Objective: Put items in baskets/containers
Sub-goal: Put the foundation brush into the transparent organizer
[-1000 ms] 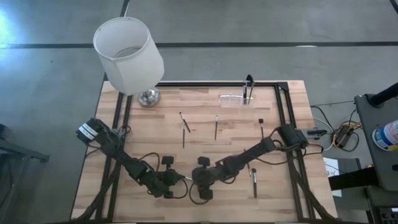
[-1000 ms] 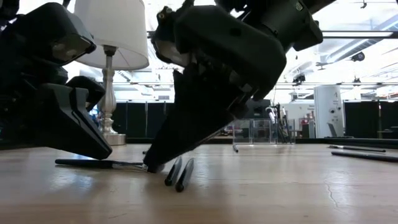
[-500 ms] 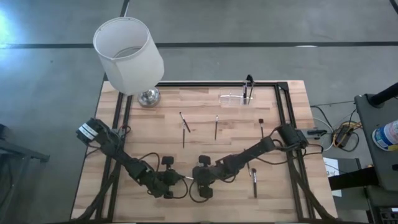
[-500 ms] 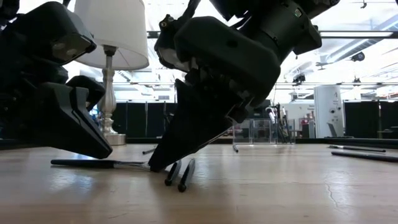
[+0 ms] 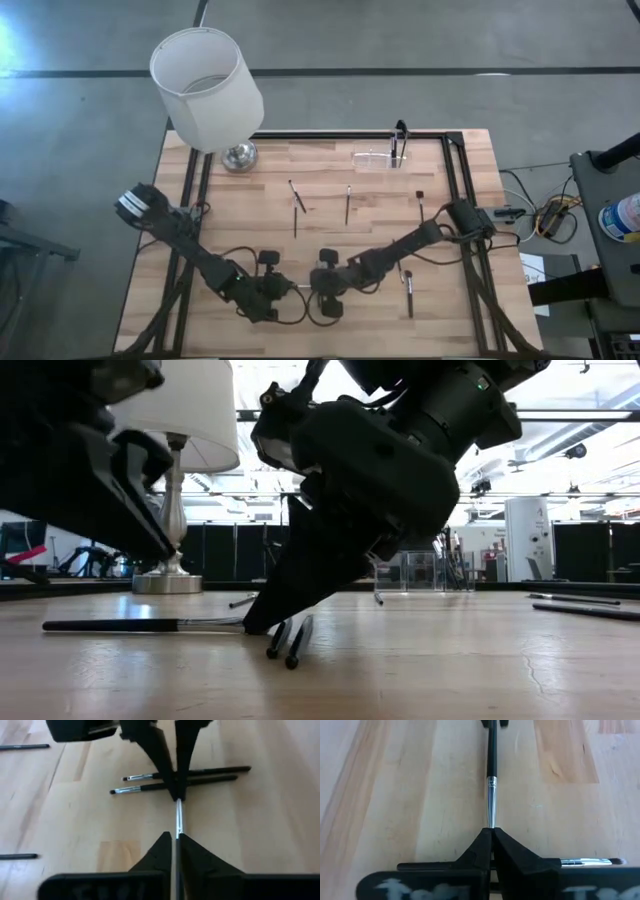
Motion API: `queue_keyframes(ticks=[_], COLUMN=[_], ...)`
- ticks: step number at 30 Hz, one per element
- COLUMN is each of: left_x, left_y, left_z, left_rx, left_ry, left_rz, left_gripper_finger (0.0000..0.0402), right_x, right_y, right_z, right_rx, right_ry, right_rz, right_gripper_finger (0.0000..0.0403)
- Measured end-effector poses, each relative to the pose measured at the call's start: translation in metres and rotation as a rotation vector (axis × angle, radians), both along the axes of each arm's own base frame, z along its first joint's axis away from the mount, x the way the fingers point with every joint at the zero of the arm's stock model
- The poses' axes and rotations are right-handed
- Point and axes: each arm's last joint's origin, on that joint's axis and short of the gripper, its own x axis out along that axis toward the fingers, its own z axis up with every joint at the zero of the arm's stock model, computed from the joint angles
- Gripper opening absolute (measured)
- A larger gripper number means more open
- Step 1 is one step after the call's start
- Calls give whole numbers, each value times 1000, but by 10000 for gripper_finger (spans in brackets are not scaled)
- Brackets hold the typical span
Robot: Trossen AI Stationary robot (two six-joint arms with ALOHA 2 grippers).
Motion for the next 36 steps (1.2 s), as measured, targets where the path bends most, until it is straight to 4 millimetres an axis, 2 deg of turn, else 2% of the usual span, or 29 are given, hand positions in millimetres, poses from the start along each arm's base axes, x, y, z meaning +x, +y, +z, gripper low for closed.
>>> queue_keyframes(ticks=[4,10,17,22,27,33,36], left_x=[0,-3,-1,2,2,1,0], left_y=[0,3,6,10,11,11,12], left_z=[8,3,2,1,0,-1,-1], left_rx=[-58,-60,-85,-119,-138,-136,-118], left_ry=[43,87,106,135,159,180,192], left_rz=[-7,34,33,23,1,-4,-11], left_gripper_finger=[71,113,127,127,112,29,16], right_x=[-1,0,0,0,0,0,0], right_y=[1,4,5,5,5,5,4], right_z=[2,9,23,25,26,27,28], right_rx=[-26,-49,-69,-76,-81,-85,-90], right_ry=[-10,-50,-95,-101,-105,-108,-109], right_rz=[16,39,45,49,54,59,63], right_gripper_finger=[9,9,9,9,8,8,8])
